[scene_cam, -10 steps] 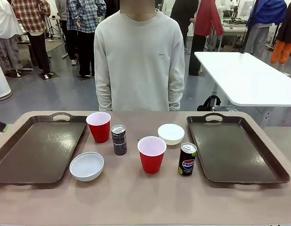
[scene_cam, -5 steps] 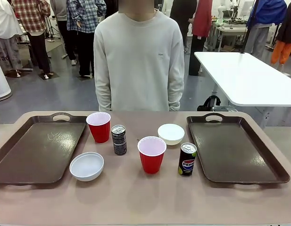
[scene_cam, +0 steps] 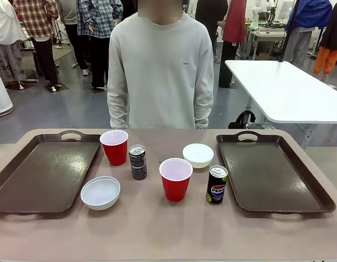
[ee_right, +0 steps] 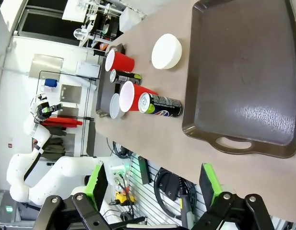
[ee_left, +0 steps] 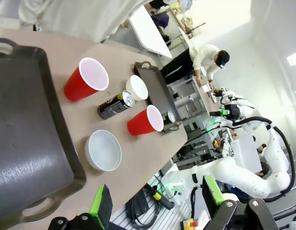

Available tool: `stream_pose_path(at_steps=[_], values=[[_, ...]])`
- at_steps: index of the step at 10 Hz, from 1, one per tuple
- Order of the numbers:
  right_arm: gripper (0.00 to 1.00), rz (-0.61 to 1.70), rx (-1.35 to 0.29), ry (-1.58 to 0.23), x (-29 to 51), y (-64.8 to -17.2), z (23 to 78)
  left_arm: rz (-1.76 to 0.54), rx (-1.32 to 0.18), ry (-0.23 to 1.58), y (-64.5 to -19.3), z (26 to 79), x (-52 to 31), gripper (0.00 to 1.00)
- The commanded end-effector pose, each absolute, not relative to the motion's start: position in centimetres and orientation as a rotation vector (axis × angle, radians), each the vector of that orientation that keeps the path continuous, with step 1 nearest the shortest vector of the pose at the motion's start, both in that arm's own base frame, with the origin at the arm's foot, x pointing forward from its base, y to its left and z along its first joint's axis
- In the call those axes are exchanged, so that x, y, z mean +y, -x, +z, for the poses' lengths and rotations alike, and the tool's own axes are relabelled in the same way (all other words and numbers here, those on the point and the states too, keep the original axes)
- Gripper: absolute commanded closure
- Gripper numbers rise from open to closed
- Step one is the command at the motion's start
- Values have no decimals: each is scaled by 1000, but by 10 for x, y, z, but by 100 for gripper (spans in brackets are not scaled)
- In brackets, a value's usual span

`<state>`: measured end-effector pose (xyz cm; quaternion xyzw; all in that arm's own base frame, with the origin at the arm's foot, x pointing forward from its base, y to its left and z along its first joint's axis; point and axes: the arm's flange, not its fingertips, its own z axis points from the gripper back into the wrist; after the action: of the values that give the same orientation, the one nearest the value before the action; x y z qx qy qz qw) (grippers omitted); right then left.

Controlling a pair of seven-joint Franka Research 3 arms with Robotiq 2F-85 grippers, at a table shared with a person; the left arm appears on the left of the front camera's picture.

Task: Prepare tableware on both trays.
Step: Pick up a Picnic Bowl from the table and place it on a Handle tray.

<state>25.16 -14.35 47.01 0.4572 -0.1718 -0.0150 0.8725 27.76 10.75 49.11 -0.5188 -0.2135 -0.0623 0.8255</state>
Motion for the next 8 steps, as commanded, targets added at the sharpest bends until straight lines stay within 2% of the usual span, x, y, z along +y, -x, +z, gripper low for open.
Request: stream_pose_path(at_steps=[1, 4, 6, 8], values=[[0, -22, -370, -984, -144, -253, 470, -145, -475, 1127, -279, 491, 110, 0], [0, -36, -356, -957, -144, -251, 469, -145, -475, 1127, -279, 491, 110, 0], [0, -80, -497, -643, -116, -269, 513, -145, -475, 1127, -279, 491, 110, 0], [0, -55, -540, -346, -63, -317, 560, -145, -475, 1127, -279, 491, 110, 0]])
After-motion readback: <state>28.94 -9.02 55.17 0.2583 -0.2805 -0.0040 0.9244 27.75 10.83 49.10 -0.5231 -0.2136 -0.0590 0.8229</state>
